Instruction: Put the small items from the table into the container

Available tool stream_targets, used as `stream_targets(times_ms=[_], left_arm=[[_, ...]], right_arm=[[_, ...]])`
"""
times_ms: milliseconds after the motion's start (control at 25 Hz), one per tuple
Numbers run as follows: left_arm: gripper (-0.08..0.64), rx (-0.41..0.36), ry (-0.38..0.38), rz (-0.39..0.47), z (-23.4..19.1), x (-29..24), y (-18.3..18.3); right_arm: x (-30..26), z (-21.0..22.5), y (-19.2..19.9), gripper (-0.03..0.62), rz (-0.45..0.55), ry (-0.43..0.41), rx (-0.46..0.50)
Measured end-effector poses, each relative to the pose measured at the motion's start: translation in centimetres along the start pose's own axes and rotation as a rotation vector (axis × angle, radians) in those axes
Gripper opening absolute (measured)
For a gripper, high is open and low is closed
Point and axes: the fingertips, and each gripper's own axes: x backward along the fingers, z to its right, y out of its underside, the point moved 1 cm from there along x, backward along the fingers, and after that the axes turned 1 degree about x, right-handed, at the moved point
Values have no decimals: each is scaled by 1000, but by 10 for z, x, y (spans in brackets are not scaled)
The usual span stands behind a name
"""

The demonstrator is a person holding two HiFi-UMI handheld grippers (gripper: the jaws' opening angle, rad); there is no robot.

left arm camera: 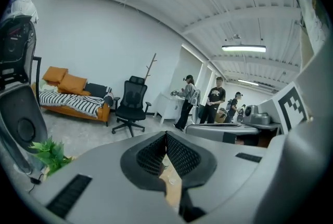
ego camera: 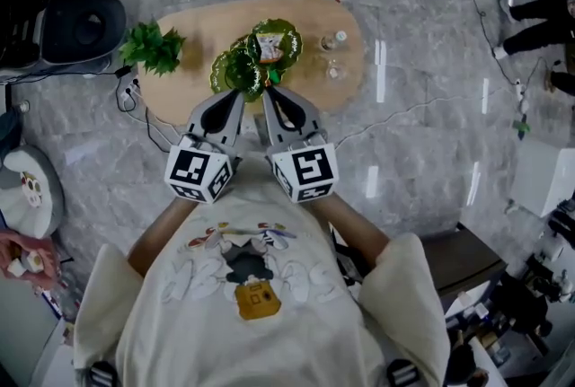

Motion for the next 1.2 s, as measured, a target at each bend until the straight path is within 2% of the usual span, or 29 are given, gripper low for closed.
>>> stream_targets(times_ms=[120, 360, 560, 840, 1200], left_arm=[[8, 26, -8, 20, 6, 0, -4], [8, -24, 13, 29, 25, 5, -8], [8, -26, -5, 49, 26, 7, -12], [8, -15, -1, 54, 24, 12, -9], [8, 1, -4, 68, 20, 23, -8]], right_arm=[[6, -2, -1, 9, 15, 26, -23], [20, -13, -9, 8, 51, 31, 20], [24, -14, -11, 7, 71, 29, 23], [25, -17, -7, 7, 50, 25, 6], [28, -21, -7, 7, 64, 46, 37]])
